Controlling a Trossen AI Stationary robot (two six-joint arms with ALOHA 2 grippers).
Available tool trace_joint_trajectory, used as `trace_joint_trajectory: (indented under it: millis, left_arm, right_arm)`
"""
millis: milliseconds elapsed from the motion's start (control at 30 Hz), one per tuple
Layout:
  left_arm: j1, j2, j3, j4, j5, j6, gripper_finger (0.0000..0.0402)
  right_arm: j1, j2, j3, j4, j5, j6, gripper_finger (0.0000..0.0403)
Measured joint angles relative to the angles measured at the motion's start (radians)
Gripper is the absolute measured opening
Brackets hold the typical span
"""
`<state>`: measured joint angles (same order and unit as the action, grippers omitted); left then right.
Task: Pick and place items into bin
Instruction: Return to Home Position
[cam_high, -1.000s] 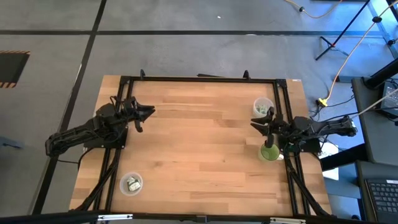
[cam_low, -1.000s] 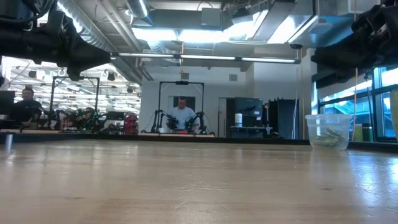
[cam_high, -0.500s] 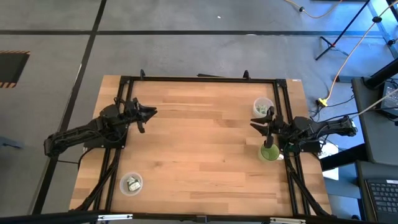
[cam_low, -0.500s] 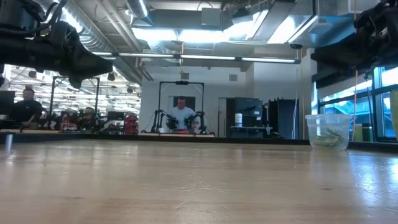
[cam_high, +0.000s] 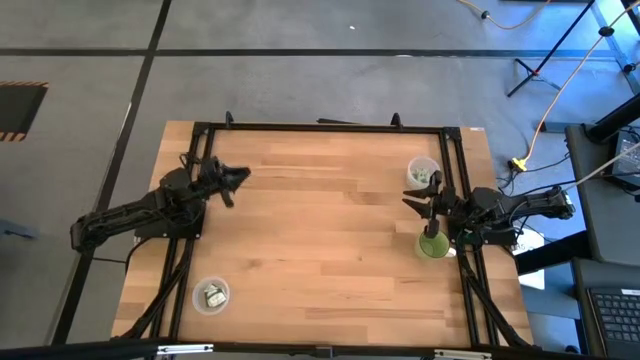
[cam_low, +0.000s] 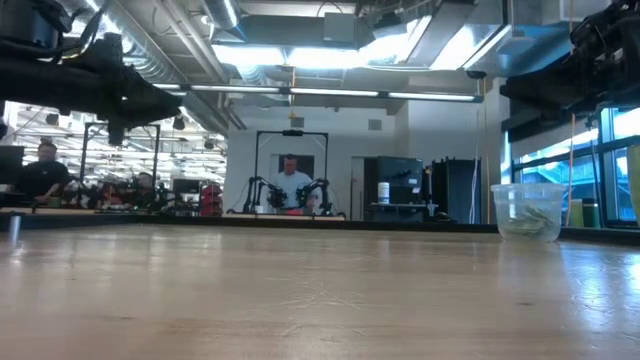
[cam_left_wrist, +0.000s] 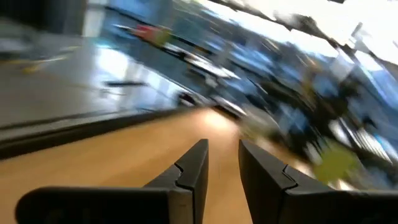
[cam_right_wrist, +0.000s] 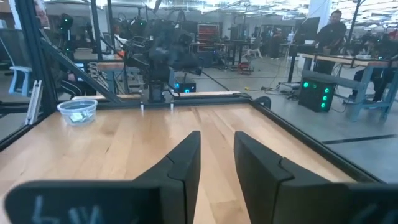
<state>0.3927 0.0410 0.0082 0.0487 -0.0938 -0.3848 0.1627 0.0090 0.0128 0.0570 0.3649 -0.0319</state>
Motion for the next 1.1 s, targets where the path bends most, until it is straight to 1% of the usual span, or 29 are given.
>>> trace_joint_trajectory:
  millis: [67,100,133,200,1100]
  left_arm:
    - [0.001,0.0,0.0,0.0,-0.142,-0.098,0.0083]
    - [0.001,0.0,0.0,0.004,-0.19,-0.126,0.0083]
    - [0.001,0.0,0.0,0.009,-0.229,-0.143,0.0083]
    - [0.001,0.0,0.0,0.012,-0.269,-0.152,0.0083]
    - [0.001,0.0,0.0,0.013,-0.272,-0.137,0.0084]
  right_arm:
    - [0.0,0.0,0.0,0.0,0.0,-0.001,0.0101]
    - [0.0,0.0,0.0,0.0,0.0,0.001,0.0101]
    - [0.0,0.0,0.0,0.0,0.0,0.001,0.0101]
    - [0.0,0.0,0.0,0.0,0.0,-0.002,0.0101]
    - [0.0,0.0,0.001,0.0,0.0,-0.002,0.0101]
